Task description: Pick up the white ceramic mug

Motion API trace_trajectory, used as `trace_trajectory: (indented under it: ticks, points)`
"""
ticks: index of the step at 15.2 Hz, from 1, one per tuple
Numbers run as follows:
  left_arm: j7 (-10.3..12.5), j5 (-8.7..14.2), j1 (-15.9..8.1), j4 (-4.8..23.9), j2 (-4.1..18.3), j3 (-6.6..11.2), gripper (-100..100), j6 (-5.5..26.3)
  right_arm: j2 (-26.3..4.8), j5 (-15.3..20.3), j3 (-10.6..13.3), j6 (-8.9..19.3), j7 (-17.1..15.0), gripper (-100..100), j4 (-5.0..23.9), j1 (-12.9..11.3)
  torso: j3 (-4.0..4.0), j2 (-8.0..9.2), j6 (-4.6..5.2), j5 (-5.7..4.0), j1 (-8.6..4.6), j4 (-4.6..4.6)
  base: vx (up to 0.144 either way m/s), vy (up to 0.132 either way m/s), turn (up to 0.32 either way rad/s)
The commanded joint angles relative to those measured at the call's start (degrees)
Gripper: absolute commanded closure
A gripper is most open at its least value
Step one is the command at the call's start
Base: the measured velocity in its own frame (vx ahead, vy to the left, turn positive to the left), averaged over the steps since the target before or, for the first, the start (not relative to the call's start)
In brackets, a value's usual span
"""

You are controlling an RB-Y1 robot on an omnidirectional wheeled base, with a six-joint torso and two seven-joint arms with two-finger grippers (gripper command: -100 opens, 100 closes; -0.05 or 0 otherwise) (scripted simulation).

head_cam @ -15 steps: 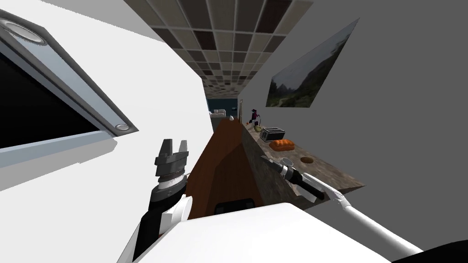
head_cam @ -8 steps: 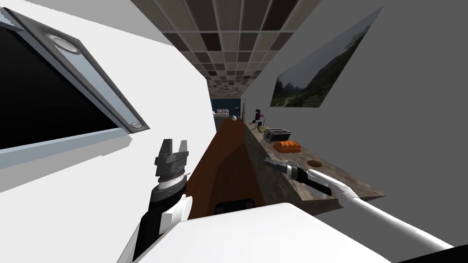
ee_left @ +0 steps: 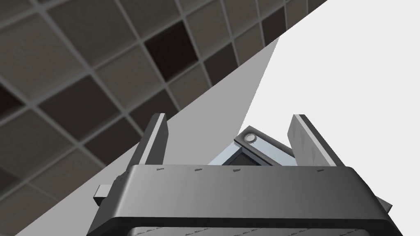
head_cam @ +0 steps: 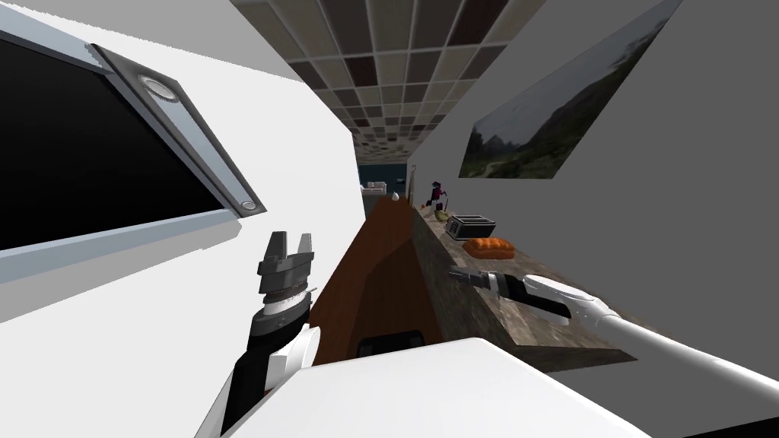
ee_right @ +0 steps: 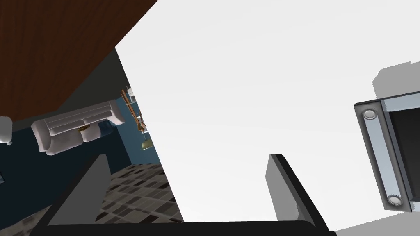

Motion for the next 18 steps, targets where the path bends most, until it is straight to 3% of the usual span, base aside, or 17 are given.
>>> trace_trajectory:
  ticks: [1, 6, 7, 9, 10, 13, 17, 18]
  points:
    - [0.00, 0.00, 0.00, 0.00, 0.00, 0.00, 0, 0.00, -2.86, 1.92, 1.25, -1.72, -0.06, -100, 2.86, -0.84, 0.00, 0.00, 0.00, 0.00, 0.00, 0.00, 0.000, 0.015, 0.166]
    - [0.00, 0.00, 0.00, 0.00, 0.00, 0.00, 0, 0.00, -8.00, 3.70, 2.56, -3.03, -0.06, -100, 6.91, -1.77, 0.00, 0.01, -0.01, 0.01, 0.01, 0.00, -0.002, 0.011, 0.112]
    - [0.00, 0.00, 0.00, 0.00, 0.00, 0.00, 0, 0.00, -10.14, 5.47, 3.90, -4.32, -0.07, -100, 8.90, -2.66, 0.01, 0.01, 0.01, 0.00, 0.01, 0.00, -0.001, 0.014, 0.145]
    - [0.00, 0.00, 0.00, 0.00, 0.00, 0.00, 0, 0.00, -11.08, 5.47, 3.90, -4.32, -0.07, -100, 9.92, -2.66, 0.00, 0.00, -0.03, 0.00, 0.02, 0.00, 0.000, 0.012, 0.107]
    - [0.00, 0.00, 0.00, 0.00, 0.00, 0.00, 0, 0.00, -12.86, 7.22, 5.26, -5.59, -0.08, -100, 12.86, -3.50, 0.00, 0.00, 0.01, 0.00, 0.01, 0.00, 0.002, 0.015, 0.144]
    - [0.00, 0.00, -0.01, 0.00, 0.00, 0.00, 0, 0.00, -16.69, 8.95, 6.64, -6.82, -0.09, -100, 15.26, -4.29, 0.00, 0.00, -0.04, 0.02, 0.05, 0.00, 0.002, 0.016, 0.165]
    - [0.00, 0.00, 0.00, 0.00, 0.00, 0.00, 0, 0.00, -19.19, 10.65, 8.04, -8.01, -0.10, -100, 18.48, -5.02, 0.01, 0.01, 0.00, 0.01, 0.04, 0.00, -0.001, 0.013, 0.089]
    - [0.00, 0.00, 0.00, 0.00, 0.00, 0.00, 0, 0.00, -20.99, 12.31, 9.45, -9.17, -0.12, -100, 21.12, -5.68, 0.01, 0.02, 0.02, 0.01, 0.03, 0.01, 0.000, 0.014, 0.108]
